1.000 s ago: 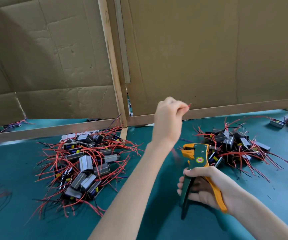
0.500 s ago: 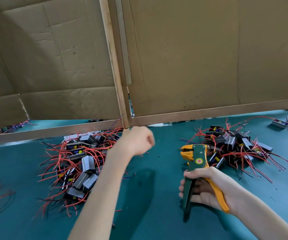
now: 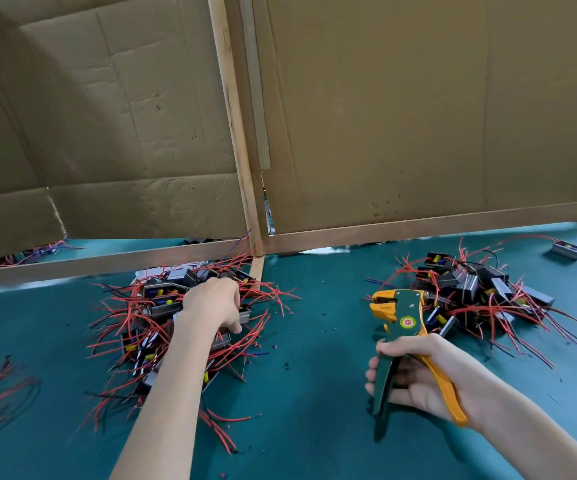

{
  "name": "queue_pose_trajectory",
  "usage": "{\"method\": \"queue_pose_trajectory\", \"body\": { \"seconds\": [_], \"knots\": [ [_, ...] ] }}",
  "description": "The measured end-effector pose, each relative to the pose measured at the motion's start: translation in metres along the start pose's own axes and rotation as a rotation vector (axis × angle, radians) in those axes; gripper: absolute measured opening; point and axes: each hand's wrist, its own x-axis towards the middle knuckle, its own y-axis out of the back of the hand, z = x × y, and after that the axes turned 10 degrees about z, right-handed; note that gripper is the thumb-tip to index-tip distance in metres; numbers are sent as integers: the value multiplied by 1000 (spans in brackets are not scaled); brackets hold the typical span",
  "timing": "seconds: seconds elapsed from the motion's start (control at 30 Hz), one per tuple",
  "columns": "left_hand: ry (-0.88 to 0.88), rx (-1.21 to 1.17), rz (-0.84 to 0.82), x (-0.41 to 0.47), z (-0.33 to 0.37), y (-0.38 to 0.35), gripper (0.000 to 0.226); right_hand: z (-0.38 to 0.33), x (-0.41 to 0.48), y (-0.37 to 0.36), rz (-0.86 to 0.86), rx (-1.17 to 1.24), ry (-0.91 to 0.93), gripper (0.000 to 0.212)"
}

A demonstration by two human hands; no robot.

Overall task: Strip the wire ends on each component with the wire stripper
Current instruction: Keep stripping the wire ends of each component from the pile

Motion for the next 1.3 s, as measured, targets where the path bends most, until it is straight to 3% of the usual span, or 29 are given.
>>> {"method": "queue_pose_trajectory", "body": {
  "seconds": [0.23, 0.43, 0.57, 0.73, 0.87, 1.0, 1.17, 1.3],
  "knots": [
    [-38, -27, 113, 1, 2, -5, 20, 1, 0, 0, -3, -4, -1, 2],
    [-256, -580, 276, -6, 13, 11, 8, -1, 2, 2, 14, 21, 5, 13],
    [-414, -826, 348, -17, 38, 16, 17, -3, 3, 3, 25, 46, 27, 29],
    [-392, -927, 176, -21, 66, -5, 27, -3, 2, 4, 24, 56, 27, 15],
    [-400, -916, 27, -21, 75, -20, 52, -2, 3, 5, 22, 50, 32, 12],
    [-365, -995, -38, -22, 81, -26, 24, -2, 3, 4, 14, 52, 32, 16],
    [-299, -1194, 8, -25, 87, -23, 19, -2, 2, 4, -18, 25, 50, 12],
    [-370, -1286, 33, -27, 90, -21, 18, -2, -1, 3, -83, -19, 93, 19]
  ]
}}
